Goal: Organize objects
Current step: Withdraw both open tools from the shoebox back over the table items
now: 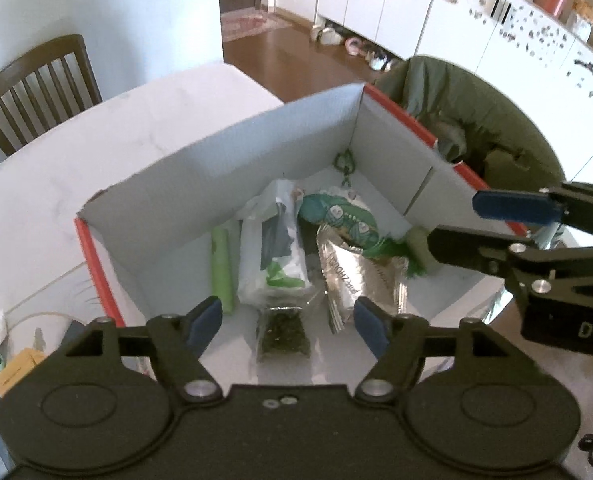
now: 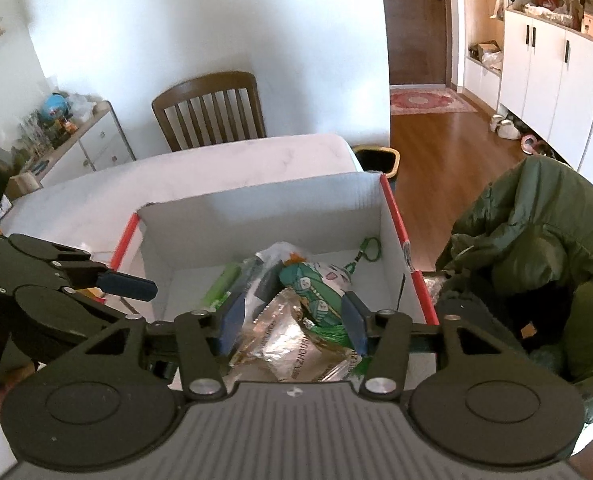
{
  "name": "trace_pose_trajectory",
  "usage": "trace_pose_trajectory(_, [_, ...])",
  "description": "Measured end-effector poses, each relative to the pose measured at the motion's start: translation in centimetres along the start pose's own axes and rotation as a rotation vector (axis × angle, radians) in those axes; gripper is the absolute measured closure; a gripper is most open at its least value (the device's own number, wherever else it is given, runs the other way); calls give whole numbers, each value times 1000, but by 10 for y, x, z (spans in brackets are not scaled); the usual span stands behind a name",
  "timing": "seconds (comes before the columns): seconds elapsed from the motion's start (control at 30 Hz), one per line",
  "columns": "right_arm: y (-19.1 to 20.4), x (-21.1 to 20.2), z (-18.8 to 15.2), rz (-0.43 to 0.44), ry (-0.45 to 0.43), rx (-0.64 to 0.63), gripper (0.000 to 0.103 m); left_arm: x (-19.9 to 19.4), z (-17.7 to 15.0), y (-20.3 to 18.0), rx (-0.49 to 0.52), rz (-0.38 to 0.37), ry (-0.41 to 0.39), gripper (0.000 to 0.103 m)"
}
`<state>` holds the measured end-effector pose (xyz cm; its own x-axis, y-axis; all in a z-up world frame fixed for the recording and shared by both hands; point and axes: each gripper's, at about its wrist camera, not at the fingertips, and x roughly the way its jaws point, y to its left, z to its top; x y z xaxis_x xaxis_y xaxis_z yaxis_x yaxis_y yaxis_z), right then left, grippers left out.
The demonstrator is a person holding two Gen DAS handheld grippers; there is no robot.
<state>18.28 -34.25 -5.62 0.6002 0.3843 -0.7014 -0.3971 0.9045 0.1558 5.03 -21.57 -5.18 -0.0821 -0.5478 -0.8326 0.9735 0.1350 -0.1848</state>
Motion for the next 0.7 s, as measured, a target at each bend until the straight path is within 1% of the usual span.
trace_pose_trajectory(0.13, [5,-13,1,13,-16,9,47,-18,-5,4,-18,-13,-42,27])
trace_pose_trajectory(0.3, [15,-28,0,14,-41,19,47,-40,-13,12,-52,-29,-97,27])
trace_pose_trajectory(0.5, [31,-44,-3,27,-60,20,46,-65,-25,21,-76,-35,-159,23])
trace_pose_trajectory(0.57, [38,-49,-5,34,-64,21,38,-73,-31,25,-83,-32,-176,21])
trace_pose_trajectory(0.7, [53,-55,-7,42,-74,21,36,-88,-45,36,-95,-19,-208,19])
